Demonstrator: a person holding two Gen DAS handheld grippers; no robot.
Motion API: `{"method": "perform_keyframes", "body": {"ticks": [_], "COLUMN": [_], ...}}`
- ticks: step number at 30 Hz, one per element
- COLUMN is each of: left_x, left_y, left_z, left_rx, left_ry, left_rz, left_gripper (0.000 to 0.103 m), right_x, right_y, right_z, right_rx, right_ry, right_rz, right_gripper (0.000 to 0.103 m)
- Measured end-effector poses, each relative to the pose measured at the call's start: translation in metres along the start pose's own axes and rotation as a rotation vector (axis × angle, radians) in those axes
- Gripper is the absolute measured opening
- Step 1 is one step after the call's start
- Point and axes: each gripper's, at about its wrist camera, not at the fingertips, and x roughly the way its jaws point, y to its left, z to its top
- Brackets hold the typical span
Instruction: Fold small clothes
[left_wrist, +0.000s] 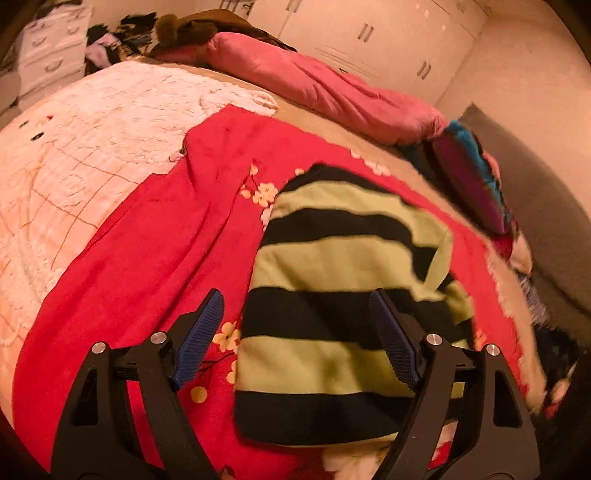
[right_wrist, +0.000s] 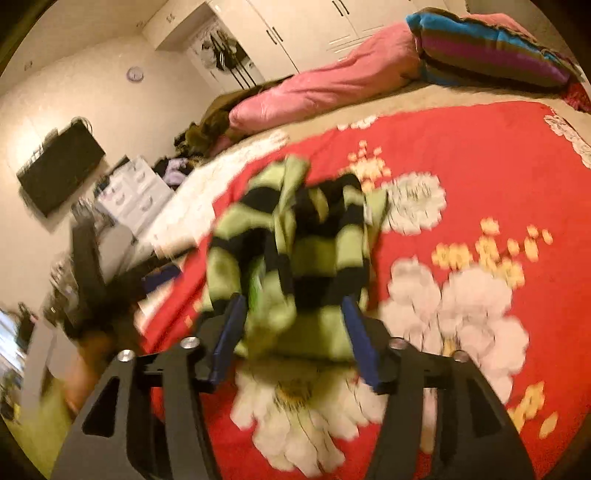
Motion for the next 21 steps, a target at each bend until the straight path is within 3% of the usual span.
{"method": "perform_keyframes", "body": {"ticks": [2,5,10,14,16,18,21], "left_x": [0.007,0.017,0.027,0.03,0.031,0.03,0.028], "left_y": [-0.003,-0.009,-0.01,-0.009,-0.01,-0.013,-0.016], "left_z": [-0.006,-0.016,-0.023,-0.023,-0.024,-0.024,-0.023], "left_rx": [0.044,0.12,0.163,0.165,0.171,0.18,0.195], "left_ry": [0.019,0.04,0.068,0.072,0.072,0.072,0.064], "left_rz": [0.007,0.005,-0.015,-0.025,-0.024,-0.023,-0.038], "left_gripper": [0.073,0.073,0.073,0.073,0.073,0.073,0.073], "right_x": [0.007,0.033,0.091,0.117,0.128,0.133,0.114], "right_y": [0.0,-0.003,-0.02,-0.027,-0.027,-0.012,0.011], "right_z": [0.022,0.05,0.084,0.095,0.098,0.101,0.111], "right_rx": [0.023,0.051,0.201,0.268,0.283,0.161,0.029], "right_ry": [0.007,0.056,0.17,0.212,0.24,0.253,0.187], "right_rz": [0.014,-0.01,0.03,0.043,0.057,0.011,0.056], "right_gripper": [0.073,0.078,0.078,0.078,0.068,0.021,0.016]}}
